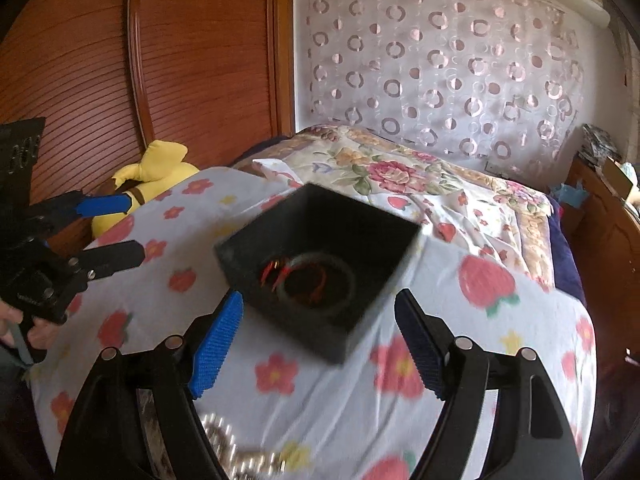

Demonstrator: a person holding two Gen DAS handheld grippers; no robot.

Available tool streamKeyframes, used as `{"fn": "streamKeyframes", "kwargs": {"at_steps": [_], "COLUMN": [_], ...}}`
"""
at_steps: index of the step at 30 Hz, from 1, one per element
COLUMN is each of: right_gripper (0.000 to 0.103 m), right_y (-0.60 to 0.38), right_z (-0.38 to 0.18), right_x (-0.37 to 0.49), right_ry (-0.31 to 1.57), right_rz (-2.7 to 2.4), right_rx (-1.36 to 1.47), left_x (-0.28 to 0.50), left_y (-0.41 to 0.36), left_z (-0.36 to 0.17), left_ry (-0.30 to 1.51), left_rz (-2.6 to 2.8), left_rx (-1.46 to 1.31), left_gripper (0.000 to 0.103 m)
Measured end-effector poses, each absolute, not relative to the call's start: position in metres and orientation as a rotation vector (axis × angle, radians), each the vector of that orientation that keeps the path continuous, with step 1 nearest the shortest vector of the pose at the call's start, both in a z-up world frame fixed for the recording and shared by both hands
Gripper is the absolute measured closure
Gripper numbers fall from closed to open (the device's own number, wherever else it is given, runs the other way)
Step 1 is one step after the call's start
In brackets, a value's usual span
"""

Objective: Organize jewelry
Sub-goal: 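Grasp the silver cuff bracelet from the pile with the right tool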

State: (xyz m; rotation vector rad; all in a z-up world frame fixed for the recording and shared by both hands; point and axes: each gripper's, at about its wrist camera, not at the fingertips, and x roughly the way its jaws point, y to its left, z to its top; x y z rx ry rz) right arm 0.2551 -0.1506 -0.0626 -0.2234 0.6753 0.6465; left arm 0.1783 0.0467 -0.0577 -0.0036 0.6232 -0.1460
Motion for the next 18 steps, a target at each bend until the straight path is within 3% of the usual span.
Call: {"fn": "streamKeyframes", "kwargs": {"at_steps": [18], "right_gripper": [0.023], "right_y": [-0.186], "right_z": [-0.111], "right_x": [0.166], "right_ry": [0.784], "right_rz": [0.646], "right_rx": [-0.211], "left_x": [0.119], "left_y": [0.034], "left_z": [-0.091], "left_ry": [0.710], "left_rz": [-0.147], "left_rx": [-0.033], "left_gripper": [0.008]}}
